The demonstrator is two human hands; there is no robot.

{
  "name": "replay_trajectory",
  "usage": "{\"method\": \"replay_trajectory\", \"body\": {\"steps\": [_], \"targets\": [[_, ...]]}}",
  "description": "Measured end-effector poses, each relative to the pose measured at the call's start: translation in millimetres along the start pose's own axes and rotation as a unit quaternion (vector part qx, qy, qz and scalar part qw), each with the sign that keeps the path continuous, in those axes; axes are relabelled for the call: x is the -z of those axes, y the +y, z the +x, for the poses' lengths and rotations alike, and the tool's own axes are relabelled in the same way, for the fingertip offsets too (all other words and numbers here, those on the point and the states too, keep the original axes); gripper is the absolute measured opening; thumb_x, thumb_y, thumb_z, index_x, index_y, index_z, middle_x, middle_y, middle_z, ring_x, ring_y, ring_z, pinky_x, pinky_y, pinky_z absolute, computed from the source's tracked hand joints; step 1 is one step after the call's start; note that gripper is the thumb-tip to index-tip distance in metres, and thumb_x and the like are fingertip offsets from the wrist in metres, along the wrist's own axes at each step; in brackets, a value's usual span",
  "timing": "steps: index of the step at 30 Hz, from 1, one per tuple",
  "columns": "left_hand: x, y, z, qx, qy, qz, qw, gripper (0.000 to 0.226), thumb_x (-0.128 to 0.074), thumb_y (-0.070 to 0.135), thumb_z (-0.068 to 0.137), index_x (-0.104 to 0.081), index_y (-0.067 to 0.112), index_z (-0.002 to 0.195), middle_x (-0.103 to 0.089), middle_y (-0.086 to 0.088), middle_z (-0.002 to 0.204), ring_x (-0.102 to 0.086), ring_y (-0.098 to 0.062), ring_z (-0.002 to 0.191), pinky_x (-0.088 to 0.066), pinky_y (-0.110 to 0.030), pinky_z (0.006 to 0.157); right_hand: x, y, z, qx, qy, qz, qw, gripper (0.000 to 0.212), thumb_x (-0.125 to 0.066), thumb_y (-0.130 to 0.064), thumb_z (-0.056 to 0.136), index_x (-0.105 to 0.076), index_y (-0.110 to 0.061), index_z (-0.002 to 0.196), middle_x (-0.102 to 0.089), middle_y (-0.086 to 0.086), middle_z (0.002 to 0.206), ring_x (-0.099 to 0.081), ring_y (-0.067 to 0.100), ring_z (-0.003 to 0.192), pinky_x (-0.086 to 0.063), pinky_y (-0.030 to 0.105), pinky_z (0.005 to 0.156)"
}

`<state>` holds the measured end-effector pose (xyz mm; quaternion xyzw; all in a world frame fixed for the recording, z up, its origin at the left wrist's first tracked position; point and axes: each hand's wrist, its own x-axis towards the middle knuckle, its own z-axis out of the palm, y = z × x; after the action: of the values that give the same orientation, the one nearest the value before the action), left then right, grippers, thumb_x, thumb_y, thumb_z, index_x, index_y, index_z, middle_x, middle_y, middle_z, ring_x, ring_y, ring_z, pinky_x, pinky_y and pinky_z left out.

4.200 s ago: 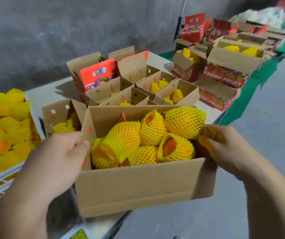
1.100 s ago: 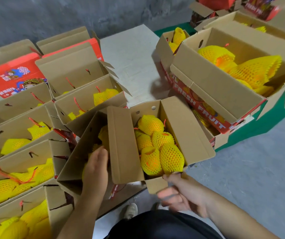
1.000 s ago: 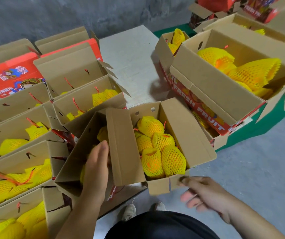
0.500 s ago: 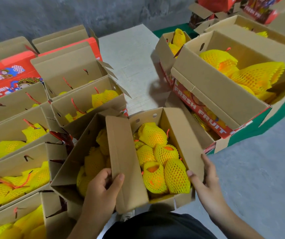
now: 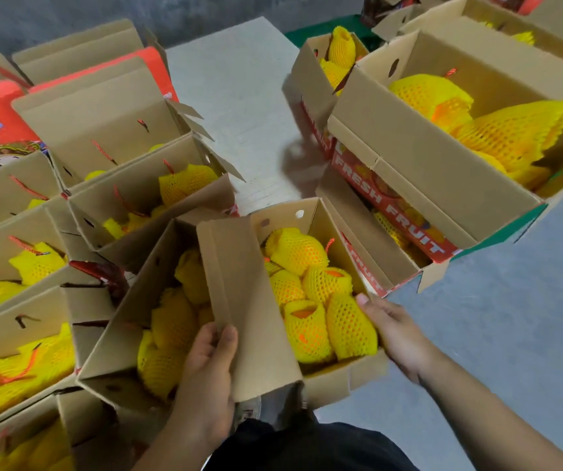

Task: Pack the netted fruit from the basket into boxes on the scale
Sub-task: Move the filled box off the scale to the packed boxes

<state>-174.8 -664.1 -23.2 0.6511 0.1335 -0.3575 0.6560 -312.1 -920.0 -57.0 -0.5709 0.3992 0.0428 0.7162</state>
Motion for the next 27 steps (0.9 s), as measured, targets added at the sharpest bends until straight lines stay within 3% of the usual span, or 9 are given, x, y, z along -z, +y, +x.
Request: {"method": "replay_trajectory", "body": {"steps": [3,6,11,14,16,19,21,24,27], "targets": [[-25,-6,14,-0.005,-0.047,0.009,0.999,0.026,-0.060,0.047,0.100,-0.065,0.037,0.123,-0.078,-0.004,0.112,-0.076,-0.026,0.103,-0.062,-0.045,0.082,12,-13,12,0.003,0.083,0.060,0.995,0.033,-0.059,-0.048,0.099,-0.075,-0.028,0.121,-0.077,0.006,0.118,-0.076,0.025,0.104,-0.062,0.046,0.087],[-50,-5,39,0.002,-0.044,0.046,0.998,0.033,-0.053,0.050,0.106,-0.054,0.035,0.135,-0.074,-0.003,0.118,-0.072,-0.024,0.106,-0.056,-0.041,0.088,9,-27,19,-0.008,0.148,0.109,0.983,0.018,-0.067,-0.041,0.098,-0.082,-0.031,0.100,-0.080,0.004,0.103,-0.078,0.022,0.093,-0.062,0.034,0.063],[-87,21,74,0.016,-0.007,0.083,0.996,0.066,-0.047,0.061,0.104,-0.030,0.023,0.155,-0.058,-0.002,0.138,-0.058,-0.005,0.097,-0.042,-0.033,0.083,5,-47,39,-0.001,0.222,0.105,0.969,0.022,-0.071,-0.048,0.094,-0.078,-0.028,0.100,-0.077,0.008,0.107,-0.074,0.030,0.099,-0.061,0.049,0.087],[-104,26,82,0.007,0.020,0.078,0.997,0.070,-0.041,0.064,0.104,-0.031,0.016,0.153,-0.050,-0.007,0.148,-0.056,-0.016,0.109,-0.037,-0.038,0.091,9,-47,41,-0.005,0.235,0.054,0.971,0.028,-0.064,-0.057,0.094,-0.076,-0.032,0.097,-0.075,0.003,0.103,-0.071,0.027,0.099,-0.058,0.042,0.085],[-105,27,77,-0.010,0.030,0.098,0.995,0.071,-0.041,0.061,0.106,-0.024,0.018,0.160,-0.052,-0.004,0.141,-0.057,-0.016,0.099,-0.041,-0.034,0.085,8,-39,32,0.032,0.251,-0.014,0.967,0.028,-0.056,-0.056,0.099,-0.073,-0.034,0.093,-0.070,-0.006,0.101,-0.066,0.021,0.103,-0.051,0.038,0.087],[-95,30,64,-0.065,0.033,0.056,0.996,0.039,-0.039,0.051,0.111,-0.047,0.029,0.143,-0.065,0.004,0.116,-0.064,-0.002,0.079,-0.050,-0.017,0.058,3,-7,11,0.122,0.295,-0.151,0.935,0.038,-0.046,-0.060,0.102,-0.067,-0.031,0.114,-0.063,-0.013,0.109,-0.057,0.017,0.112,-0.044,0.042,0.096],[-95,37,58,-0.146,0.051,0.074,0.985,0.019,-0.040,0.041,0.113,-0.056,0.029,0.116,-0.067,-0.001,0.106,-0.069,-0.007,0.080,-0.053,-0.019,0.057,-3,13,-1,0.129,0.314,-0.200,0.919,0.051,-0.036,-0.065,0.103,-0.061,-0.028,0.125,-0.059,-0.008,0.118,-0.049,0.017,0.116,-0.039,0.048,0.103],[-108,48,60,-0.237,0.047,0.144,0.960,0.022,-0.040,0.033,0.113,-0.055,0.018,0.115,-0.067,-0.010,0.106,-0.067,-0.024,0.093,-0.055,-0.036,0.075,-6,18,2,0.095,0.274,-0.035,0.956,0.039,-0.035,-0.063,0.105,-0.058,-0.034,0.118,-0.058,0.000,0.128,-0.050,0.024,0.125,-0.041,0.047,0.102],[-118,46,70,-0.236,0.041,0.136,0.961,0.026,-0.040,0.035,0.113,-0.053,0.015,0.124,-0.066,-0.011,0.113,-0.069,-0.016,0.092,-0.059,-0.034,0.076,3,7,16,0.005,0.239,0.179,0.955,0.037,-0.044,-0.054,0.104,-0.047,-0.030,0.132,-0.049,0.001,0.127,-0.051,0.021,0.113,-0.048,0.041,0.091]]}}
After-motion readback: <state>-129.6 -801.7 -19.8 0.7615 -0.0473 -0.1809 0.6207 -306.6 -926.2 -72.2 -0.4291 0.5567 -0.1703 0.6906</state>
